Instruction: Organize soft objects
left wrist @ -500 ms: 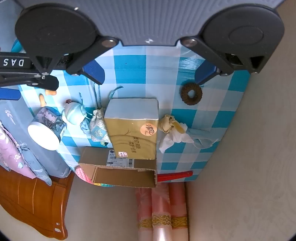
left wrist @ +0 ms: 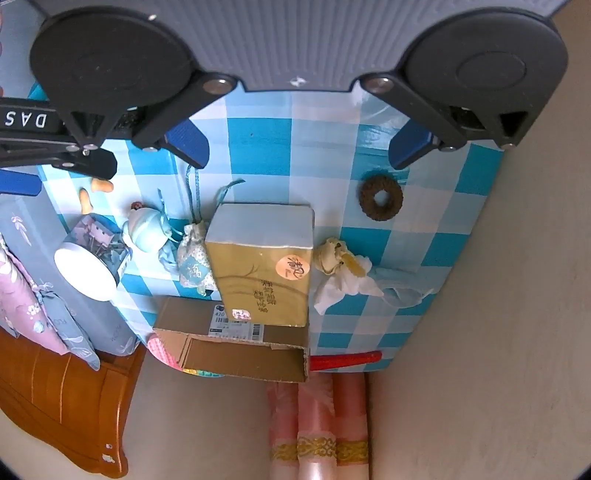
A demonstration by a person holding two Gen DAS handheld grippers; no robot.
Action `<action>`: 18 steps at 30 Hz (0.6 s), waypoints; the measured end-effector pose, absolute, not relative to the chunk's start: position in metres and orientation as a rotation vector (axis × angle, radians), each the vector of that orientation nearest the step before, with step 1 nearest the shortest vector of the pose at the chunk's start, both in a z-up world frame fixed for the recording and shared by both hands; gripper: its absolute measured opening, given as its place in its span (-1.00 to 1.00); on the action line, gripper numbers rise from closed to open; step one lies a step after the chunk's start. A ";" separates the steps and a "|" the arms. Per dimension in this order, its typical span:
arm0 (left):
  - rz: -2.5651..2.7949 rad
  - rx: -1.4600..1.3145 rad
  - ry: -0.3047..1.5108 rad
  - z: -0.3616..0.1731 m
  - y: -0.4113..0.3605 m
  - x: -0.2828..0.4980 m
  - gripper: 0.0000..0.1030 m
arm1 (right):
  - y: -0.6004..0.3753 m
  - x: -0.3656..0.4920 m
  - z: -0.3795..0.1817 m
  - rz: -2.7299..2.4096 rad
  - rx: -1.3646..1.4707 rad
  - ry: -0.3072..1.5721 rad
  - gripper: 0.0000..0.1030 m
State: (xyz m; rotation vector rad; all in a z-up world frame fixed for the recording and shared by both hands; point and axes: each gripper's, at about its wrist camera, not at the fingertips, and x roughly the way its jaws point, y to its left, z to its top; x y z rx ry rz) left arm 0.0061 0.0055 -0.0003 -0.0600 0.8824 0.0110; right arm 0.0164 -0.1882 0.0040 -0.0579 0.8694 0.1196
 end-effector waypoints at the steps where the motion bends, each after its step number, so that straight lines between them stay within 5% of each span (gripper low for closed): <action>1: 0.016 -0.064 0.879 -0.003 0.005 0.001 0.99 | -0.187 0.015 0.002 0.118 -0.061 0.867 1.00; 18: 0.022 -0.063 0.881 0.000 0.005 0.000 0.99 | -0.186 0.013 0.003 0.124 -0.062 0.866 1.00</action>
